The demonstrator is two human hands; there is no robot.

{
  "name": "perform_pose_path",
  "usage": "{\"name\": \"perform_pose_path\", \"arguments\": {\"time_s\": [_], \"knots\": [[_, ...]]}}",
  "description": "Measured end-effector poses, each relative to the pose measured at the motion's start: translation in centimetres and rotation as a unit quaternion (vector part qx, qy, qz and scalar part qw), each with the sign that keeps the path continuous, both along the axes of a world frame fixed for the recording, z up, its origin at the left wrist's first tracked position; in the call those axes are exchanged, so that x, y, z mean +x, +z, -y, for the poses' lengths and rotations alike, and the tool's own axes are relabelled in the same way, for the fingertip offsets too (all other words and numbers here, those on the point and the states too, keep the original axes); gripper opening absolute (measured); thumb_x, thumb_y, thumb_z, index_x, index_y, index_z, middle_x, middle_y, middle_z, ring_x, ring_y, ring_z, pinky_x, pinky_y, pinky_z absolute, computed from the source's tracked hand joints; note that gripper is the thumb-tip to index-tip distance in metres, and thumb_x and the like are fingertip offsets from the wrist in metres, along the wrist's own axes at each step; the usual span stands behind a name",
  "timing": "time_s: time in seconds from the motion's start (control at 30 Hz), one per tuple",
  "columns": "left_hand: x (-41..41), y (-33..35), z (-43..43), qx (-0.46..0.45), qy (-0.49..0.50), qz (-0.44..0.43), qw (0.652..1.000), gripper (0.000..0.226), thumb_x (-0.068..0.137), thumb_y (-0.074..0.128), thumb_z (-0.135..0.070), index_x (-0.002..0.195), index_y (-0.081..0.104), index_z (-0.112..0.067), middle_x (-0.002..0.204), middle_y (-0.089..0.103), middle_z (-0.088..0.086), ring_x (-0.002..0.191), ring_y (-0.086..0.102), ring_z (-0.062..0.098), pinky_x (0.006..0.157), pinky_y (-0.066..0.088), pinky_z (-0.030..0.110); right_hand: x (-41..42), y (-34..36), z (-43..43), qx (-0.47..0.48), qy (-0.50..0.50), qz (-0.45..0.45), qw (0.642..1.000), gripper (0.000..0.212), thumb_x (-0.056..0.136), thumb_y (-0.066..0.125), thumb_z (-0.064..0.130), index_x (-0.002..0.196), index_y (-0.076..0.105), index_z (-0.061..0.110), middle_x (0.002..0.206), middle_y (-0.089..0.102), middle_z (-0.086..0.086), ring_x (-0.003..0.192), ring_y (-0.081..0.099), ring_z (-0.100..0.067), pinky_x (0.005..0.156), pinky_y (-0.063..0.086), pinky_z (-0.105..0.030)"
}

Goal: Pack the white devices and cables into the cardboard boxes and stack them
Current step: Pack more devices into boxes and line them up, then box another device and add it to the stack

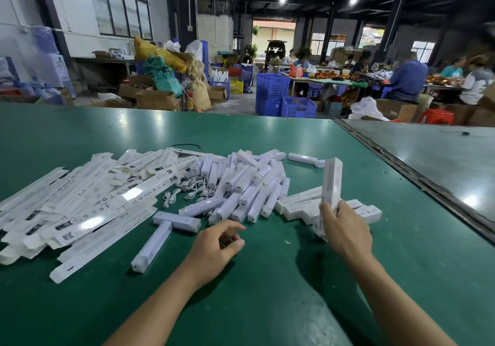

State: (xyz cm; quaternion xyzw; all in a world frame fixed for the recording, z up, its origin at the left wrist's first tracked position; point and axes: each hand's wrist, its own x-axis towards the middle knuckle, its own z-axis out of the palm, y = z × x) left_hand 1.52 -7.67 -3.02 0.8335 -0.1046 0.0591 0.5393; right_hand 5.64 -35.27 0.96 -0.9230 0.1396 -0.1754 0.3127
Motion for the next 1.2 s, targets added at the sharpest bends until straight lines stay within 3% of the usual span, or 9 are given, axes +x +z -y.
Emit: {"name": "perform_pose_path", "arguments": {"time_s": [0.37,0.5,0.6,0.7,0.8,0.87,0.97,1.07,1.2], "knots": [[0.0,-0.1,0.0,0.012,-0.002,-0.008,1.0,0.021,0.09,0.071,-0.022,0.097,0.068,-0.041,0.089,0.069,-0.01,0.084,0.065,0.005,0.082,0.055,0.028,-2.0,-0.7,1.3,0.044,-0.013,0.052,0.998,0.034,0.09,0.037,0.047,0.075,0.051,0.02,0.073,0.058,0.006,0.068,0.055,-0.016,0.058,0.041,-0.033],[-0.3,0.2,0.1,0.04,0.002,-0.009,0.999,0.021,0.092,0.07,-0.022,0.098,0.066,-0.042,0.096,0.07,-0.009,0.089,0.065,0.005,0.086,0.055,0.027,-2.3,-0.6,2.3,0.072,-0.019,0.047,0.996,0.045,0.087,0.04,0.047,0.07,0.056,0.009,0.068,0.059,-0.005,0.067,0.056,-0.027,0.064,0.046,-0.038],[-0.4,0.4,0.5,0.059,0.007,0.003,0.998,0.02,0.092,0.069,-0.021,0.097,0.066,-0.04,0.095,0.07,-0.009,0.089,0.066,0.006,0.084,0.055,0.024,-2.6,-0.8,2.9,0.151,-0.066,0.079,0.983,0.046,0.085,0.047,0.043,0.072,0.057,0.0,0.066,0.058,-0.008,0.061,0.051,-0.023,0.056,0.039,-0.031],[0.0,0.4,1.6,0.079,0.015,0.04,0.996,0.016,0.093,0.068,-0.017,0.099,0.069,-0.032,0.091,0.07,-0.012,0.085,0.064,-0.001,0.077,0.049,0.011,-2.6,-1.1,3.0,0.248,-0.129,0.12,0.953,0.028,0.093,0.051,0.031,0.098,0.06,0.005,0.085,0.064,-0.01,0.065,0.053,-0.017,0.054,0.037,-0.029],[0.6,0.2,3.3,0.106,0.007,0.06,0.993,0.013,0.093,0.066,-0.016,0.105,0.071,-0.021,0.092,0.069,-0.012,0.084,0.062,-0.003,0.077,0.045,0.006,-2.7,-1.3,2.2,0.342,-0.156,0.107,0.92,0.055,0.094,0.046,0.026,0.145,0.027,0.02,0.113,0.055,-0.009,0.09,0.057,-0.032,0.077,0.047,-0.04],[1.4,0.2,4.7,0.137,-0.009,0.074,0.988,0.015,0.094,0.064,-0.017,0.108,0.069,-0.018,0.096,0.066,-0.011,0.089,0.061,0.002,0.083,0.047,0.011,-2.5,-1.5,2.0,0.37,-0.176,0.092,0.907,0.063,0.094,0.045,0.02,0.149,0.015,0.022,0.127,0.049,-0.015,0.099,0.053,-0.035,0.084,0.046,-0.044],[3.0,0.6,7.3,0.194,-0.043,0.086,0.976,0.024,0.097,0.059,-0.023,0.12,0.063,-0.018,0.114,0.061,-0.006,0.106,0.056,0.009,0.097,0.047,0.027,-2.4,-1.9,1.9,0.354,-0.183,0.062,0.915,0.058,0.091,0.044,0.012,0.145,0.023,0.017,0.133,0.044,-0.021,0.097,0.05,-0.035,0.085,0.045,-0.045],[5.2,1.7,9.7,0.241,-0.052,0.082,0.966,0.036,0.099,0.054,-0.031,0.133,0.052,-0.019,0.135,0.049,-0.002,0.125,0.046,0.015,0.104,0.041,0.033,-2.2,-2.0,1.7,0.344,-0.161,0.067,0.923,0.055,0.089,0.046,0.01,0.141,0.03,0.016,0.126,0.051,-0.018,0.103,0.053,-0.037,0.093,0.047,-0.052],[8.1,2.5,12.1,0.357,-0.061,0.05,0.931,0.058,0.102,0.046,-0.045,0.151,0.032,-0.017,0.158,0.028,0.009,0.146,0.022,0.027,0.119,0.025,0.043,-1.7,-2.2,2.1,0.35,-0.157,0.085,0.92,0.059,0.092,0.049,0.013,0.145,0.024,0.02,0.107,0.055,-0.008,0.088,0.057,-0.03,0.079,0.043,-0.038]]}}
